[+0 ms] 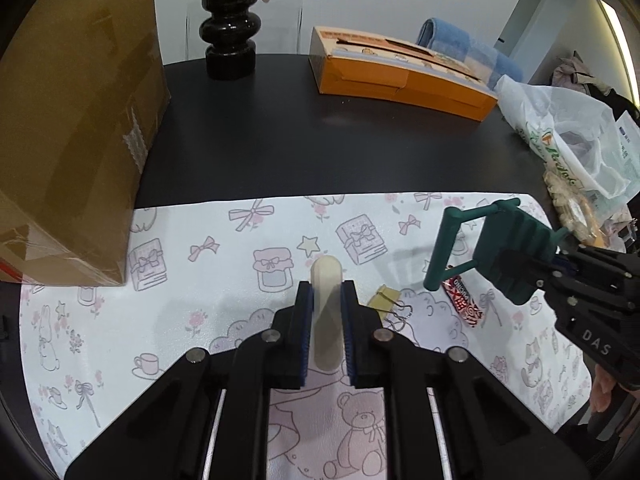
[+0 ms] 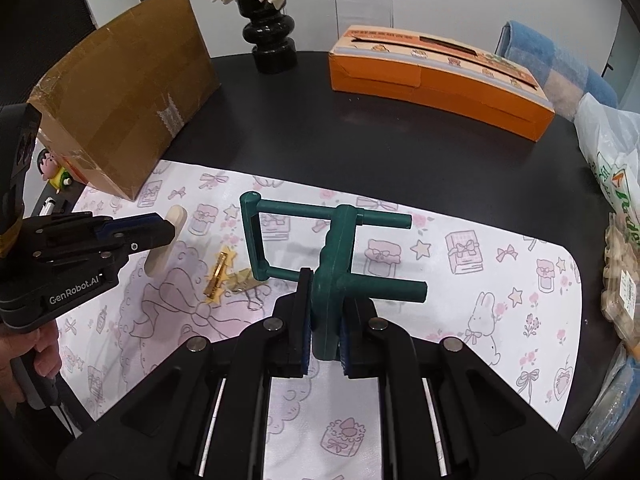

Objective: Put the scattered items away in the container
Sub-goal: 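Lift and carry the stool toy with the right tool toward the box while the left tool carries the stick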

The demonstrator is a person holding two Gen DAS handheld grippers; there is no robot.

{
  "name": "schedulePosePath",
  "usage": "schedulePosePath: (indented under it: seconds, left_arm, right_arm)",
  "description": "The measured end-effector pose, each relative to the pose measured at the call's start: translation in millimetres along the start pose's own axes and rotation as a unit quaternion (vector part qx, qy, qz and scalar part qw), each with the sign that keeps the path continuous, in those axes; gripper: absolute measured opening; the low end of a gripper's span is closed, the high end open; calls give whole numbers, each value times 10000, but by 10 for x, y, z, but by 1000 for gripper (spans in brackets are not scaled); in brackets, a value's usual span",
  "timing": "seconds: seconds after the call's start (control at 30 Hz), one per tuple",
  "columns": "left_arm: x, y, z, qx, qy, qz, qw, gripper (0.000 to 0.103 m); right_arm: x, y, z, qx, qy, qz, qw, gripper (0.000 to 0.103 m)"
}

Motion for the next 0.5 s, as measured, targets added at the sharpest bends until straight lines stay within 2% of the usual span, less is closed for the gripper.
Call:
schedulePosePath:
  seconds: [0.3,0.5]
  left_arm:
    - [149,537,-24,-123,30,314,9994,14]
    - [405,1063,-167,-182,66,664,9976,14]
  right_arm:
    - [181,409,-400,3,150,307,9994,11]
    - [584,784,-671,-8,235,577,9981,11]
Point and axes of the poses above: each gripper's, at about its wrist camera, not at the fingertips, and y roughly against the way its jaws point, z to its right, x to its top, the point moved 4 cm from there along -y, roughly the way its jaws point, and after that the axes turned 1 degree about -z, right-handed, at the moved point
